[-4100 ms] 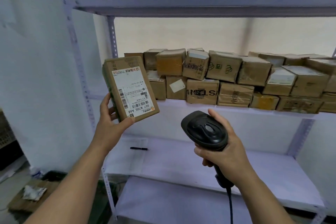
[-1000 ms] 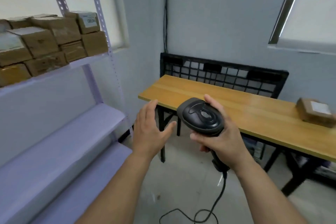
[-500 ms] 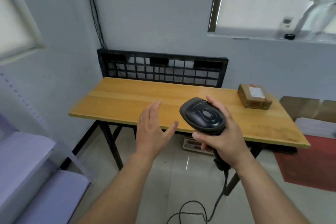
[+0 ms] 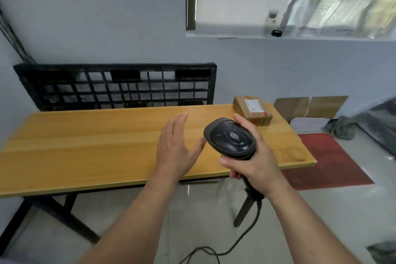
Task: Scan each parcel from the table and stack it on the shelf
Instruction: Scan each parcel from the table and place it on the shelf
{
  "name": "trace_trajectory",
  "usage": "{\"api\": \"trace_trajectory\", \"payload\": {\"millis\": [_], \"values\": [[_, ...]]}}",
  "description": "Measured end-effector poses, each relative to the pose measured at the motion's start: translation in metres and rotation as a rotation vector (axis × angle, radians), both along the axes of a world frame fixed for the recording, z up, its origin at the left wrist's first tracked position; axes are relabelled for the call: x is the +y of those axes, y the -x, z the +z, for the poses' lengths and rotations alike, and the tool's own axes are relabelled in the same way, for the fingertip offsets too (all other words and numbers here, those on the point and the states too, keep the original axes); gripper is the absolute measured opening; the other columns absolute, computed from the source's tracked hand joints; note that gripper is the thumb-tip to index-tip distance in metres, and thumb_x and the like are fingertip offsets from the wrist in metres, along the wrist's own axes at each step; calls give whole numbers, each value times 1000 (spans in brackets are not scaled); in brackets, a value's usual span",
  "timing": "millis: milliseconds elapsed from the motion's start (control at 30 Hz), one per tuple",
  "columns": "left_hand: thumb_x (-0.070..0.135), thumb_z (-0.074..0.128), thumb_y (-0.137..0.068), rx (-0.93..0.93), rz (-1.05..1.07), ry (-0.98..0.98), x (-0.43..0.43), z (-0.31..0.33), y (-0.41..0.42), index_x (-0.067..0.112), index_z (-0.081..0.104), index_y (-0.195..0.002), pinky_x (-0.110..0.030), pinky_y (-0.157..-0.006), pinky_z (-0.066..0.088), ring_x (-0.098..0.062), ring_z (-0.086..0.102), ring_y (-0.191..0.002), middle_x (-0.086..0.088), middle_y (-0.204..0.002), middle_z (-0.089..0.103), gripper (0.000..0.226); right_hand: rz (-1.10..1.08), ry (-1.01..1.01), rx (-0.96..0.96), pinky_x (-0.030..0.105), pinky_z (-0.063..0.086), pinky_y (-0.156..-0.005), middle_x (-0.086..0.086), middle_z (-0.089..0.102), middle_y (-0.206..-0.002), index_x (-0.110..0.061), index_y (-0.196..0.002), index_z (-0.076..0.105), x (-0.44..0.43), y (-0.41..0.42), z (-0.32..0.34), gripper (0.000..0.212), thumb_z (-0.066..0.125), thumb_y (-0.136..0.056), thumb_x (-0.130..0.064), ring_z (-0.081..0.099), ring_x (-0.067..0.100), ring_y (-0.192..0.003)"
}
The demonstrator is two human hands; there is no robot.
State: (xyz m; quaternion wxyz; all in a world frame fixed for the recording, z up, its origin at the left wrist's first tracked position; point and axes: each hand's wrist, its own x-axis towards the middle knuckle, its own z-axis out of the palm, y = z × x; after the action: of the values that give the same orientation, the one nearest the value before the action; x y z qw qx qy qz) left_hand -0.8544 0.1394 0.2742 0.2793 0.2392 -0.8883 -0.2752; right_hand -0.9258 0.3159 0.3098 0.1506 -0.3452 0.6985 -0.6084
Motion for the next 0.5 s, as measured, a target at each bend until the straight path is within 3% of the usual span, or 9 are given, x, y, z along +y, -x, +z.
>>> {"api": "trace_trajectory", "payload": {"millis": [167,333,433,500], "values": [[46,63,-87,-22,22,-6,0,-9,36,23,28,-149,-34,-114,25,-15,26,-140,2,-152,31,75,9,-27,-13,33,54,-50,0,61,-121,-54,-130,43,-3,43,-12,91,82,-71,2,64,15,-55],[48,59,-89,-61,79,-14,6,-22,78,24,26,-149,-33,-113,23,-14,24,-141,3,-154,28,73,69,-43,-51,30,50,-46,7,63,-117,-60,-128,42,-5,104,-26,91,83,-70,-4,61,27,-52],[47,57,-90,-87,120,-30,14,-29,114,23,27,-149,-33,-113,24,-14,25,-141,2,-154,30,71,111,-60,-88,30,50,-46,6,64,-115,-65,-124,43,-1,151,-34,88,83,-65,-13,61,27,-50],[48,56,-91,-104,128,-52,21,-36,145,22,27,-150,-33,-113,25,-14,25,-141,2,-153,30,70,119,-75,-103,31,50,-47,6,64,-115,-67,-123,44,5,186,-41,90,84,-69,-7,61,26,-51]]}}
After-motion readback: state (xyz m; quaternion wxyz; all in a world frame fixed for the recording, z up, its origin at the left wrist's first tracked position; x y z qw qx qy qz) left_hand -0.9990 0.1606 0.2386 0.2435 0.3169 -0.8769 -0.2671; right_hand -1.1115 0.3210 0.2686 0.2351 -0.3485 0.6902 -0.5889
